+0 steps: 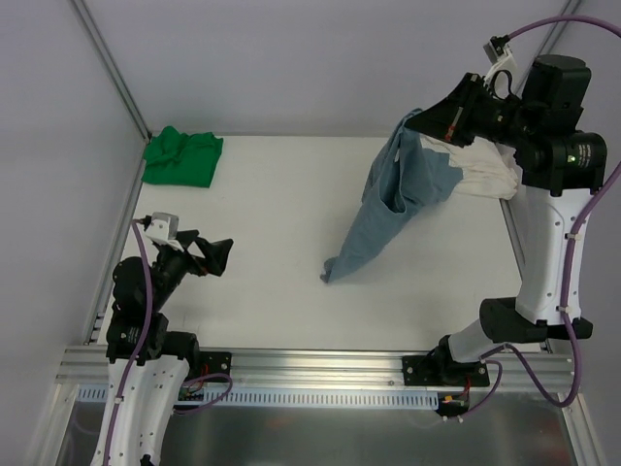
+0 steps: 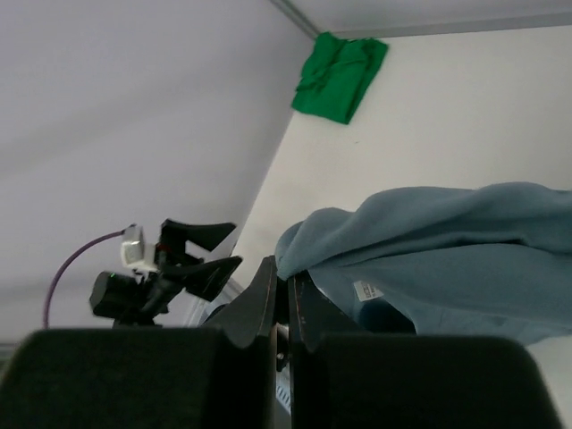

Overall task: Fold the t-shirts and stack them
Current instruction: Move the tshirt to the center of the board

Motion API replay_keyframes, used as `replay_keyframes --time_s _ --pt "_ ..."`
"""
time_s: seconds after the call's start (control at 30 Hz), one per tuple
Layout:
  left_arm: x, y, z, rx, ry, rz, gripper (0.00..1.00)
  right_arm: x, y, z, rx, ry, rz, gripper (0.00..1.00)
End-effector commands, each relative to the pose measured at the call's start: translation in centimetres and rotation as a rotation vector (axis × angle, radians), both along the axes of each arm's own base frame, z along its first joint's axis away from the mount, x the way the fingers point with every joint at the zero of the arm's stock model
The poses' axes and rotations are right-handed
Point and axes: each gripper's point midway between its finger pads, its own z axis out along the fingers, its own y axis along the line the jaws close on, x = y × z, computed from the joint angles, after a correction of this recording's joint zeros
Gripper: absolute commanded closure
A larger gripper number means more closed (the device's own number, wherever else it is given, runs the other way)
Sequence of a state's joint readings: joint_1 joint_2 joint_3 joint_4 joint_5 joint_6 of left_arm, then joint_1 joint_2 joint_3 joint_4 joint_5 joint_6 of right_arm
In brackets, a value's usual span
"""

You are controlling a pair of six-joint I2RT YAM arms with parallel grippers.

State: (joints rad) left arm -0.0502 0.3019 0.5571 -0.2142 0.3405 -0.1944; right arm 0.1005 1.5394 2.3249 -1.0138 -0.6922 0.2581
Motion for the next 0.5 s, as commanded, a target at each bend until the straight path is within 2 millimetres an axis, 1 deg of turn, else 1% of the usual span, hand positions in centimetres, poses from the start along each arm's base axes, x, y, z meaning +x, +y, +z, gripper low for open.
replay_keyframes --time_s 0.0,0.03,0.1,0.13,0.17,0.2,0.23,0.27,0.3,0.33,0.37,0.4,0.43,0.47 --pt "0.2 -0.3 0.6 -0.012 -0.020 -0.020 0.01 -5.7 2.6 5.3 0.108 -0.155 0.199 0.99" --pt "0.2 -0.3 0.6 -0.012 -0.016 -0.023 0.01 -6.3 2.9 5.5 0.111 -0.163 0.215 0.99" --pt "0.2 -1.0 0.5 -0.037 -0.006 -0.058 0.01 -6.6 3.0 5.6 0.116 -0.161 0.226 1.00" --pt "0.0 -1.7 0.5 -0.053 0.004 -0.097 0.01 -6.7 3.1 5.4 0.112 -0.158 0.228 0.99" --pt "-0.1 -2.8 0.6 -0.096 0.030 -0.156 0.01 -6.7 3.0 5.2 0.111 -0.150 0.223 0.99" --pt "-1.1 -4.5 0.5 -0.140 0.066 -0.267 0.01 -6.7 3.1 5.1 0.110 -0.147 0.226 1.00" --pt "-1.2 -5.2 0.1 -0.201 0.109 -0.298 0.01 -6.7 3.2 4.9 0.108 -0.141 0.231 0.99" --pt "-1.4 -6.1 -0.4 -0.304 0.178 -0.334 0.01 -6.7 3.1 4.7 0.103 -0.134 0.226 0.99" --pt "-1.1 -6.7 -0.7 -0.336 0.145 -0.370 0.01 -6.7 3.0 4.5 0.094 -0.141 0.223 0.99" --pt "-1.3 -7.2 -0.7 -0.369 0.140 -0.384 0.01 -6.5 3.0 4.2 0.090 -0.132 0.222 0.99" --pt "-1.7 -7.5 -0.2 -0.398 0.108 -0.396 0.01 -6.4 3.0 3.7 0.083 -0.117 0.220 0.99" --pt "-1.8 -7.8 -0.5 -0.409 0.094 -0.401 0.01 -6.3 3.0 3.4 0.079 -0.108 0.219 0.99" --pt "-2.3 -8.7 0.8 -0.415 0.035 -0.439 0.01 -6.3 3.2 2.9 0.067 -0.106 0.225 1.00" --pt "-2.6 -9.4 1.2 -0.405 0.012 -0.470 0.02 -6.0 3.3 2.0 0.058 -0.077 0.224 1.00"
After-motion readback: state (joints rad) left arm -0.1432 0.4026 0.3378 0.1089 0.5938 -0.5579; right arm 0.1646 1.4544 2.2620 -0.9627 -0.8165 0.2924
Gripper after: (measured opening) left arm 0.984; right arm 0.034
